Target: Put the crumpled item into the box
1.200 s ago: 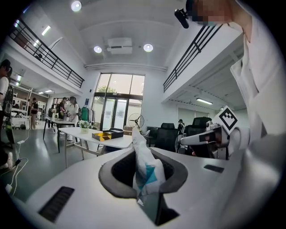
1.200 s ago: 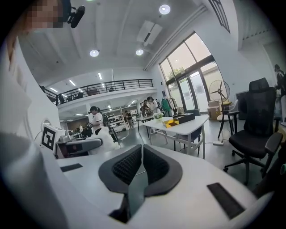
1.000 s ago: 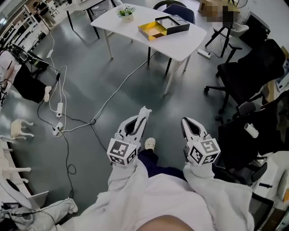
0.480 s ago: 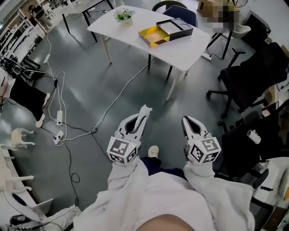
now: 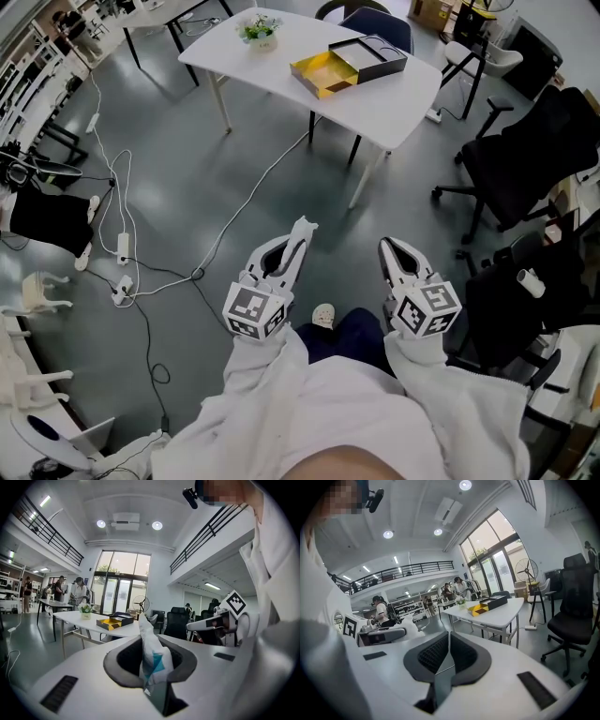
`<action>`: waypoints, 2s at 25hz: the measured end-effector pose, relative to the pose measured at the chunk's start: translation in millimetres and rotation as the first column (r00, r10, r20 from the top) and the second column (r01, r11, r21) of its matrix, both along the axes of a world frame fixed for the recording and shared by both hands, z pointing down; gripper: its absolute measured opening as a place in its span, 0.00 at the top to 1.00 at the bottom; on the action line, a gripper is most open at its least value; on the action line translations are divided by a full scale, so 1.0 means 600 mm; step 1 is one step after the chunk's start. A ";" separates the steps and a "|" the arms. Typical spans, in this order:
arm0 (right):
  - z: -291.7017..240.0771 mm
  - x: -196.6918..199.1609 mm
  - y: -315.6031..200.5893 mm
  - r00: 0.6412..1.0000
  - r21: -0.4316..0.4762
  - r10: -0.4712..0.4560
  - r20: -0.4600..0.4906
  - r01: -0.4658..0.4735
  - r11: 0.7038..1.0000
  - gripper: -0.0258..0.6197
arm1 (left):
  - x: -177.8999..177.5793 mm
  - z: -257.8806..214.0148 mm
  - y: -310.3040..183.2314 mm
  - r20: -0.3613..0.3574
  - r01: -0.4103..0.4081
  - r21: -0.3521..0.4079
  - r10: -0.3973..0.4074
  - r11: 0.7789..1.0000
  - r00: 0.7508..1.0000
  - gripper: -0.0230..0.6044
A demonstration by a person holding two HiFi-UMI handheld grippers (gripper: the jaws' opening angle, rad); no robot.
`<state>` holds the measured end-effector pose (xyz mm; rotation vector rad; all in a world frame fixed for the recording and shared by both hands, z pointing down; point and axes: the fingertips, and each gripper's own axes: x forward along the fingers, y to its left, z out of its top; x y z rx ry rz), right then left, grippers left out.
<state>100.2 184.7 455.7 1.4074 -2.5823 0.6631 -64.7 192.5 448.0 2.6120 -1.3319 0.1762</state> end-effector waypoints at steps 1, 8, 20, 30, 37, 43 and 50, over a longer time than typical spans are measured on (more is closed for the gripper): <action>0.000 -0.002 0.001 1.000 -0.002 0.001 -0.002 -0.001 1.000 0.90 | -0.003 0.002 0.002 -0.003 0.001 -0.004 -0.001 1.000 1.000 0.86; 0.004 -0.021 0.014 1.000 -0.020 -0.016 -0.019 0.016 1.000 0.90 | -0.019 0.017 0.023 -0.021 0.007 -0.036 -0.008 0.999 1.000 0.86; 0.017 -0.006 -0.002 1.000 -0.035 0.010 -0.018 -0.011 0.999 0.90 | -0.003 0.028 -0.003 -0.034 -0.018 -0.038 0.017 0.999 0.999 0.86; 0.011 -0.006 -0.113 1.000 -0.038 -0.003 -0.012 0.002 0.999 0.90 | -0.011 0.024 -0.112 -0.029 0.002 -0.040 -0.003 0.999 1.000 0.86; 0.009 -0.021 -0.222 0.999 -0.041 -0.041 -0.013 0.041 0.998 0.90 | -0.021 0.016 -0.218 -0.026 0.025 -0.035 -0.026 0.999 0.999 0.86; 0.008 -0.018 -0.311 0.998 -0.040 -0.056 -0.015 0.055 0.998 0.90 | -0.016 0.011 -0.303 -0.023 0.035 -0.028 -0.035 0.999 0.999 0.86; 0.019 -0.010 -0.388 0.997 -0.043 -0.075 -0.015 0.074 0.996 0.90 | -0.010 0.020 -0.378 -0.018 0.052 -0.030 -0.053 0.998 0.998 0.86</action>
